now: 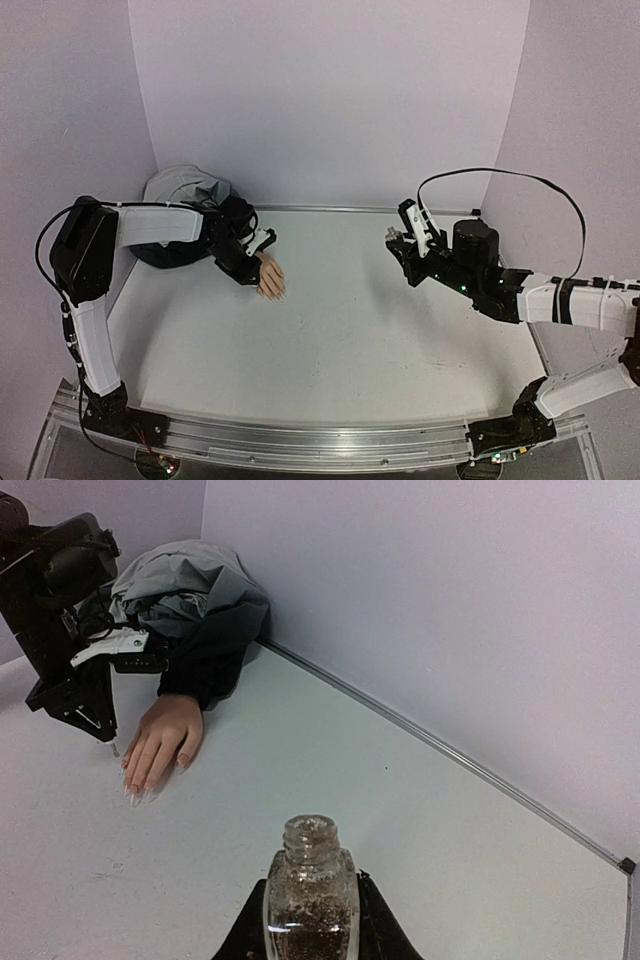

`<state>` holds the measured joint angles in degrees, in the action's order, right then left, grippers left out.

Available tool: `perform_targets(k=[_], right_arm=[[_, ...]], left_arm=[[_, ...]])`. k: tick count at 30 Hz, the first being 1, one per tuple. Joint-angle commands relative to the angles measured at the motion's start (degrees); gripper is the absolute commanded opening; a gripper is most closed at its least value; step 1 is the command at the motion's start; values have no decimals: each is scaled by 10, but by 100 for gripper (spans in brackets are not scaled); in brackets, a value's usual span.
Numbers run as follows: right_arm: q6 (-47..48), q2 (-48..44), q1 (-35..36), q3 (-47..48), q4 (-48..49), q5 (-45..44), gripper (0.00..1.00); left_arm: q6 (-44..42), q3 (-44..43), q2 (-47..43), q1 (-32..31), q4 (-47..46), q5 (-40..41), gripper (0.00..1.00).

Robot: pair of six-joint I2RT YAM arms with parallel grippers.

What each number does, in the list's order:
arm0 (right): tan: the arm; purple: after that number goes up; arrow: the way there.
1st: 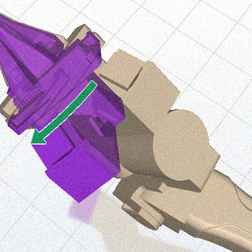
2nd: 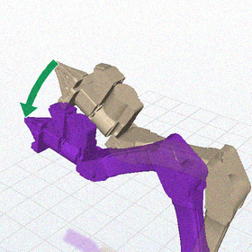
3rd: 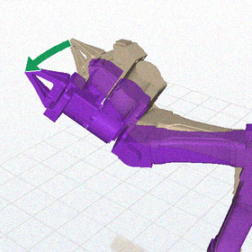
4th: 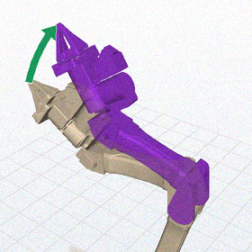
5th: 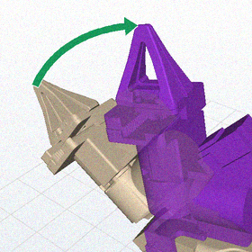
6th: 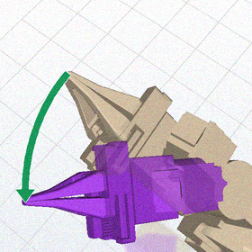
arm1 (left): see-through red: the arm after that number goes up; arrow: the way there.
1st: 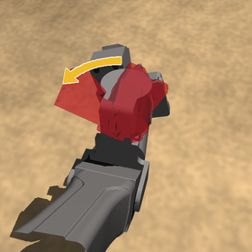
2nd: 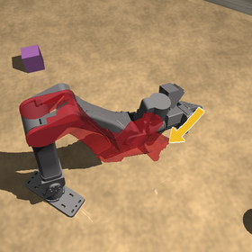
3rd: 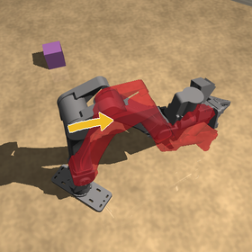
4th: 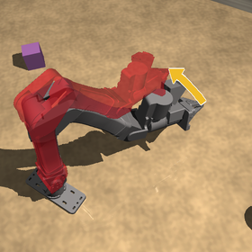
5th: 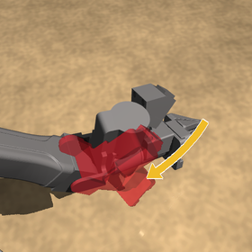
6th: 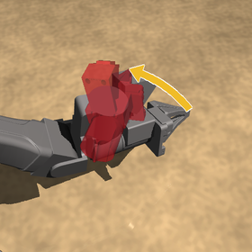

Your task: Paint the nails

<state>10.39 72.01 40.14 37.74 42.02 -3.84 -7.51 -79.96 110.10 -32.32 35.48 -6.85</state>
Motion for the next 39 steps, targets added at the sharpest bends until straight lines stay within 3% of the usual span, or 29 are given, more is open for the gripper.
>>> perform_targets(k=[1,39], right_arm=[[-9,-12,0,2,40,1,0],[-10,-11,0,1,40,1,0]], left_arm=[[-5,-23,-1,0,-13,-2,0],[-3,-40,30,0,-22,-22,0]])
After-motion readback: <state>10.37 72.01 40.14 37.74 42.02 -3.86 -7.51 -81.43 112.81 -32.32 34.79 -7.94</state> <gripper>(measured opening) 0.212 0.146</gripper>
